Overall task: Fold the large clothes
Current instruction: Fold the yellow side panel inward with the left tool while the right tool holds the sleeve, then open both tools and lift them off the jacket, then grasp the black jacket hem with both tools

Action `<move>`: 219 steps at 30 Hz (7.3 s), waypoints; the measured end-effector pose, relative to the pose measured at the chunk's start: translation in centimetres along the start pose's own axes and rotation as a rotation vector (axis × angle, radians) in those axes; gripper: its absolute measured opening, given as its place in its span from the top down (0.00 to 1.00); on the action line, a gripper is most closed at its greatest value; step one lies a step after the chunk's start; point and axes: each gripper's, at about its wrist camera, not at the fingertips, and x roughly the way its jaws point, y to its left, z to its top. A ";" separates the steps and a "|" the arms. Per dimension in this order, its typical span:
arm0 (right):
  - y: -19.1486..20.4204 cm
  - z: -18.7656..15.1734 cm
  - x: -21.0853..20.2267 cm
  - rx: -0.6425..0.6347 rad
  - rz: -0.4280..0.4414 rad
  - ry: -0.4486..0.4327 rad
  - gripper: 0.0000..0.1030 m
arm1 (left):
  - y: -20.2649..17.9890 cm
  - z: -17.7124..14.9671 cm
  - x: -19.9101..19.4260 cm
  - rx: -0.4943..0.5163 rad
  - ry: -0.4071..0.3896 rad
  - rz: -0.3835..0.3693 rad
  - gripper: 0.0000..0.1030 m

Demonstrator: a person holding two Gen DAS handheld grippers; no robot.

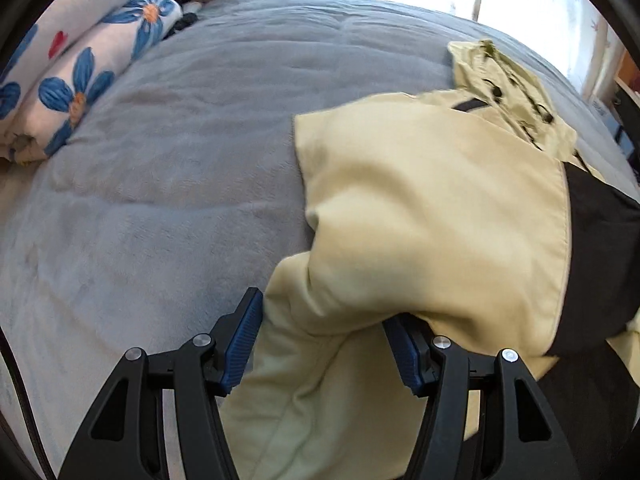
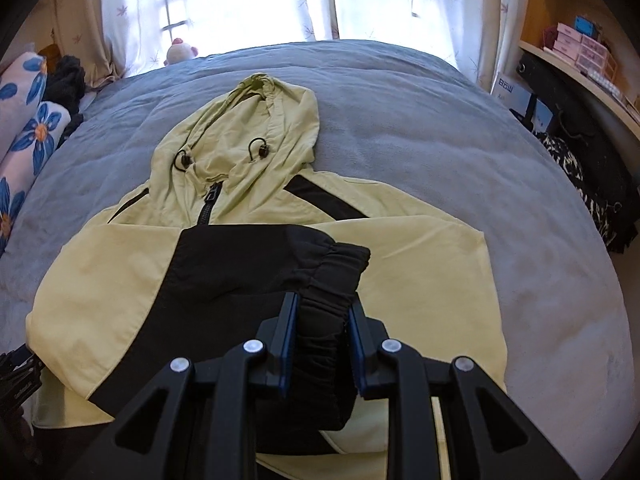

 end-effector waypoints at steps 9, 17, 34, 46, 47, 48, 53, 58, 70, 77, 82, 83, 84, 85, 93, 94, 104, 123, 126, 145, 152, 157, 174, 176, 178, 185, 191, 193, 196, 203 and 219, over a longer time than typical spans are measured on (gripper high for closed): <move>-1.5 -2.9 3.8 0.033 -0.036 0.161 0.78 | 3.7 -1.8 1.3 -0.098 0.068 -0.013 0.60; -4.3 -4.0 2.6 0.137 0.133 0.178 0.74 | 4.4 -2.6 -2.0 0.061 0.128 -0.090 0.49; -3.9 -2.7 3.5 0.174 0.256 0.131 0.68 | 3.5 11.5 5.5 -0.087 0.214 -0.374 0.33; -2.8 -2.7 5.4 0.118 0.250 0.132 0.68 | 4.0 12.4 10.6 -0.173 0.154 -0.401 0.85; -2.5 -2.8 5.5 0.111 0.243 0.133 0.68 | 3.6 12.6 10.7 -0.162 0.174 -0.405 0.95; -2.4 -2.9 5.6 0.105 0.238 0.133 0.68 | 3.5 12.7 10.6 -0.161 0.169 -0.387 0.95; -1.2 -3.2 5.5 0.063 0.217 0.127 0.68 | 1.0 15.5 6.1 0.083 -0.065 -0.198 0.98; 0.5 -4.0 5.6 -0.028 0.134 0.101 0.67 | 1.1 18.2 5.7 0.154 -0.146 -0.058 0.99; -0.1 -4.1 4.6 -0.017 0.174 0.111 0.66 | 6.0 13.1 7.9 -0.020 0.143 -0.416 0.78; 0.2 -4.6 3.7 -0.014 0.221 0.117 0.66 | 7.6 8.5 5.3 -0.113 0.178 -0.653 0.47; 0.4 -5.4 3.5 -0.021 0.227 0.125 0.66 | 6.4 5.3 5.0 -0.057 0.203 -0.688 0.40; 0.4 -5.6 3.4 -0.021 0.231 0.126 0.66 | 6.3 4.7 5.4 -0.068 0.219 -0.696 0.40; 0.4 -5.7 3.3 -0.019 0.239 0.128 0.66 | 6.3 4.2 5.8 -0.087 0.237 -0.714 0.40; 0.4 -5.8 3.2 -0.019 0.245 0.127 0.66 | 6.5 3.7 6.0 -0.110 0.243 -0.739 0.40; 0.2 -6.4 2.7 -0.016 0.258 0.132 0.66 | 7.6 2.0 5.7 -0.134 0.202 -0.686 0.89; 0.2 -6.4 2.7 -0.012 0.260 0.134 0.66 | 7.0 2.0 5.2 -0.111 0.185 -0.631 0.90; 2.7 -7.5 2.5 -0.128 0.145 0.124 0.66 | 3.6 1.9 2.7 0.148 0.108 -0.294 0.85; 15.0 -5.7 0.5 -0.234 0.383 0.046 0.66 | -5.0 4.3 -1.2 0.072 -0.048 -0.268 0.70; 15.1 -5.0 2.7 -0.226 0.335 0.071 0.66 | -5.3 4.3 1.5 0.061 -0.012 -0.206 0.70; 0.5 -3.8 4.6 0.057 0.142 0.113 0.72 | -2.4 5.5 2.8 0.034 -0.016 -0.142 0.55; -0.2 -4.9 0.6 0.105 0.200 0.107 0.71 | -2.0 4.6 -1.4 0.038 -0.053 -0.119 0.53; -0.1 -6.3 -3.8 0.074 0.243 0.077 0.70 | -1.9 3.2 -5.9 0.044 -0.103 -0.085 0.50; -2.6 -14.6 -20.2 0.013 0.258 -0.104 0.45 | 0.2 -7.1 -24.7 0.071 -0.336 -0.063 0.27; -2.9 -15.6 -20.9 0.006 0.255 -0.111 0.45 | 0.4 -8.6 -25.9 0.079 -0.354 -0.062 0.25; -3.2 -16.7 -21.7 -0.004 0.249 -0.117 0.45 | 0.5 -9.9 -26.7 0.088 -0.363 -0.067 0.25; -4.4 -20.4 -23.1 -0.059 0.248 -0.114 0.45 | 1.6 -13.9 -26.7 0.100 -0.312 -0.091 0.25; -7.1 -23.6 -23.1 -0.058 0.215 -0.079 0.45 | 4.3 -16.8 -24.3 0.135 -0.189 -0.125 0.25; -8.5 -24.6 -22.7 -0.050 0.195 -0.065 0.45 | 5.6 -17.8 -23.0 0.138 -0.129 -0.158 0.25; -10.7 -26.1 -21.8 -0.037 0.140 -0.038 0.45 | 7.0 -18.9 -21.2 0.137 -0.085 -0.168 0.25; -15.8 -29.5 -18.6 0.074 0.109 0.066 0.45 | 9.9 -21.1 -16.2 0.066 0.028 -0.179 0.25; -17.3 -30.9 -15.2 0.175 0.311 0.137 0.45 | 11.2 -21.4 -12.2 0.037 0.090 -0.351 0.24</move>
